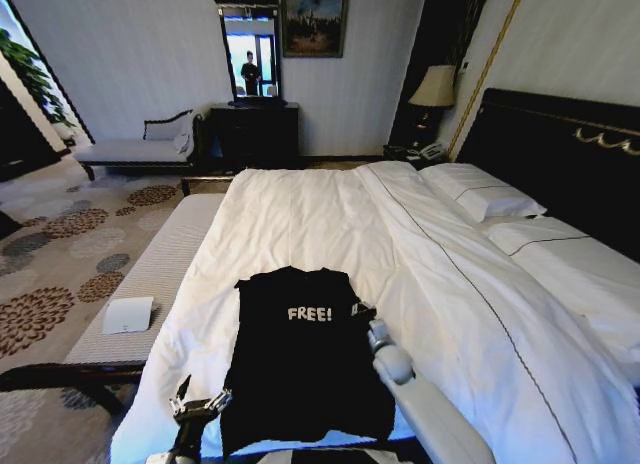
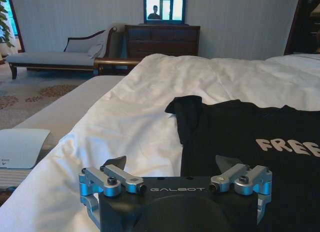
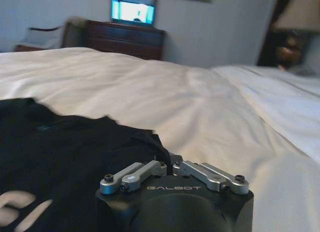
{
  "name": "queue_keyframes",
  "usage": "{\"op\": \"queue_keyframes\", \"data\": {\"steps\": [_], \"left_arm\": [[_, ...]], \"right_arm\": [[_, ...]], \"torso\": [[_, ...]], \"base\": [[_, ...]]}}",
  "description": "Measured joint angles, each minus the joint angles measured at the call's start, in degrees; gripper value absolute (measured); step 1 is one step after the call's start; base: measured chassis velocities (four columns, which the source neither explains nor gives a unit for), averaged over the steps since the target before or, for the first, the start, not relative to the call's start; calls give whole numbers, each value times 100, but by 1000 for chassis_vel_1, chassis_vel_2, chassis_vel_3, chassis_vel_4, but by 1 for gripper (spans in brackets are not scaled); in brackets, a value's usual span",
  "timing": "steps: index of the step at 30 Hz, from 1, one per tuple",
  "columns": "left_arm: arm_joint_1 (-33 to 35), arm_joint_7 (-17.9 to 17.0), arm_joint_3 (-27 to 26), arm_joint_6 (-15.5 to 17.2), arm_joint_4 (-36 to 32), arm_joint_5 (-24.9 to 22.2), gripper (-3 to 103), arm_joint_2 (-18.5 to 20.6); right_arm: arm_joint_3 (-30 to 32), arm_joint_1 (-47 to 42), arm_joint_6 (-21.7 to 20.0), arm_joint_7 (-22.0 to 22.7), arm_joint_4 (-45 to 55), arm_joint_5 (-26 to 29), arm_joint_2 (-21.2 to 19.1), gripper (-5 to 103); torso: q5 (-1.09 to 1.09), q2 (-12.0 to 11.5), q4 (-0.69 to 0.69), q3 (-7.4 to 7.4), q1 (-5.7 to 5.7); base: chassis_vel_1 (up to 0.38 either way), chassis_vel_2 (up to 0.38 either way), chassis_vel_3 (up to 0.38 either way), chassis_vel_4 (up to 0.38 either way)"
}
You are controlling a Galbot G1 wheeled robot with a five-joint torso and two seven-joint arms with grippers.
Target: Fold the clothes on the bed.
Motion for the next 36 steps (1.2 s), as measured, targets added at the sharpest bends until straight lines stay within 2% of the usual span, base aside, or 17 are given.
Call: {"op": "queue_keyframes", "data": {"steps": [4,9,20,36], "left_arm": [[8,1,7,-4,-20,2,100,-16],[53,5,-10,-37,-56,5,100,-36],[88,14,-63,-92,-63,1,100,-41],[50,4,-47,-70,-65,5,100,-42]], "right_arm": [[158,141,-140,232,-175,468,124,0],[343,306,-162,411,-428,578,319,0],[911,250,-142,701,-618,389,515,0],[1079,356,145,990,-959,-49,677,0]], "torso": [[0,0,0,0,0],[1,0,1,0,0],[1,0,0,-1,0],[1,0,1,0,0]], "base": [[0,0,0,0],[0,0,0,0],[0,0,0,0],[0,0,0,0]]}}
